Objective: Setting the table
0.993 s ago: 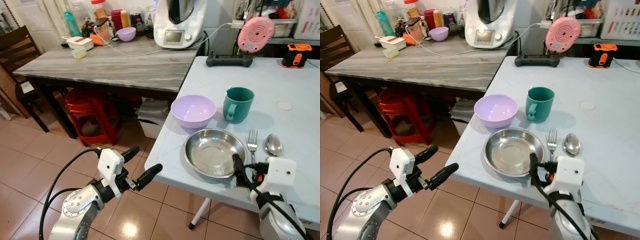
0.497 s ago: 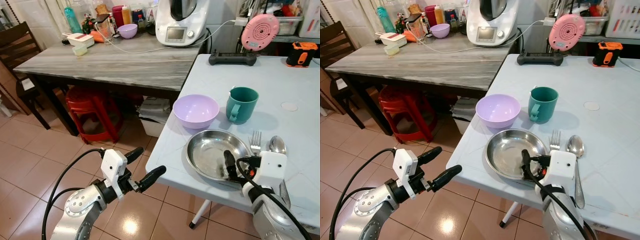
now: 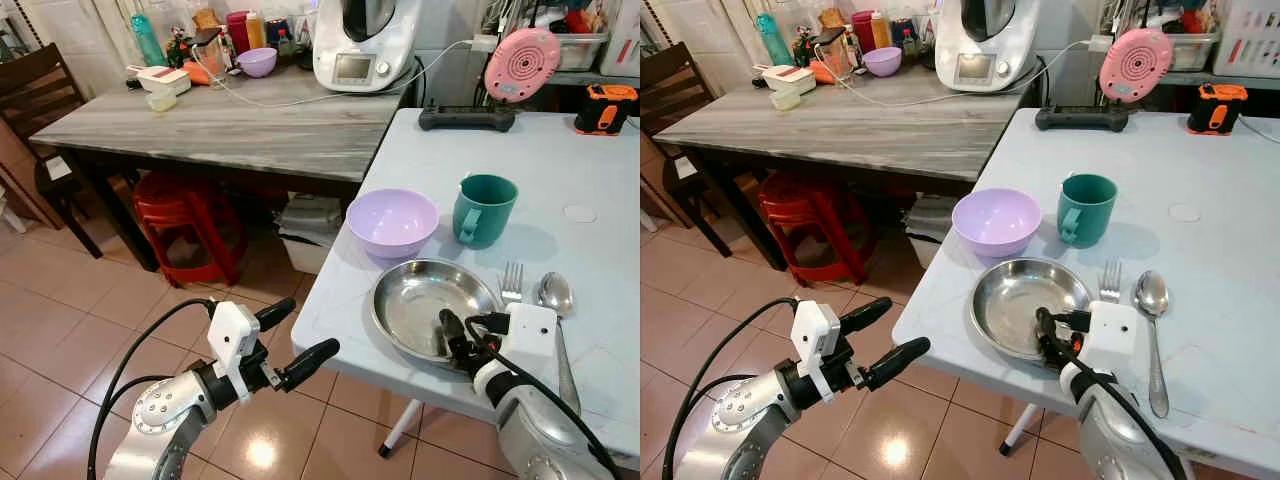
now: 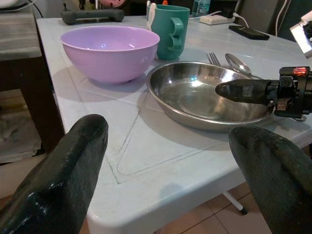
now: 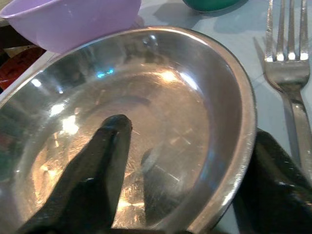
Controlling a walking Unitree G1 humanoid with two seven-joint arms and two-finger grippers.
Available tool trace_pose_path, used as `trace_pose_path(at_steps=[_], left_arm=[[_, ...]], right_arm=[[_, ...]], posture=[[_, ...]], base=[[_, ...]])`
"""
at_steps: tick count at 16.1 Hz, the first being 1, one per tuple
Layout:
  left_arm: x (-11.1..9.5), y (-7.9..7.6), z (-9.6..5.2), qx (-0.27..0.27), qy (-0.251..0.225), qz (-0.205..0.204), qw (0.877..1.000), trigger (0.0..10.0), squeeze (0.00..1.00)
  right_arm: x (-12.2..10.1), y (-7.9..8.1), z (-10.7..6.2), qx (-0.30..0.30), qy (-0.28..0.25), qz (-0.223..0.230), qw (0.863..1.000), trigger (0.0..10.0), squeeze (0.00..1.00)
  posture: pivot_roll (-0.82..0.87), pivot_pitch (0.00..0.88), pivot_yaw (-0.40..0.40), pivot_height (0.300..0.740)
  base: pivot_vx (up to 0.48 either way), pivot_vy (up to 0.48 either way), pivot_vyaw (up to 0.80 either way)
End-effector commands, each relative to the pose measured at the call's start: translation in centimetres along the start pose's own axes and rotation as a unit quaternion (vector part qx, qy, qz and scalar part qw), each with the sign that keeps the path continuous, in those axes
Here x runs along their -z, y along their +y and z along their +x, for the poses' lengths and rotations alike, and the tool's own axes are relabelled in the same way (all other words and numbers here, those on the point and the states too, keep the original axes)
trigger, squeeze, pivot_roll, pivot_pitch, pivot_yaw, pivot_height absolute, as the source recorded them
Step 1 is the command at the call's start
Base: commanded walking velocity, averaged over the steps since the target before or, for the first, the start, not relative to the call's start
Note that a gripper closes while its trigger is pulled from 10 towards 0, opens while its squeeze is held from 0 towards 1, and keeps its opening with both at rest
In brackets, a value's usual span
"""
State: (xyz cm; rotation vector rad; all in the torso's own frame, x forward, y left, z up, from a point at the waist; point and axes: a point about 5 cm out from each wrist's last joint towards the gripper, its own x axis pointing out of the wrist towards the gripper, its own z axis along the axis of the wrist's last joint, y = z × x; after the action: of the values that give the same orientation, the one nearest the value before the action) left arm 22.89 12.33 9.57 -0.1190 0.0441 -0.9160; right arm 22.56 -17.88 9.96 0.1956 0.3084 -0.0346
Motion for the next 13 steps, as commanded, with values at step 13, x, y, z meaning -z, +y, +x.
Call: trace_pose_path(at_steps=[13], left_arm=[[-0.36,-0.13,-0.37,0.027,0.001,0.016,1.000,10.0,0.00]], right_arm=[[0.23,0.65,0.66,0.011,0.049,0.055,0.997,0.0,0.00]], posture=[[-0.10,0.000,0.141,0.740]], base=[[0.000,0.000,0.00]])
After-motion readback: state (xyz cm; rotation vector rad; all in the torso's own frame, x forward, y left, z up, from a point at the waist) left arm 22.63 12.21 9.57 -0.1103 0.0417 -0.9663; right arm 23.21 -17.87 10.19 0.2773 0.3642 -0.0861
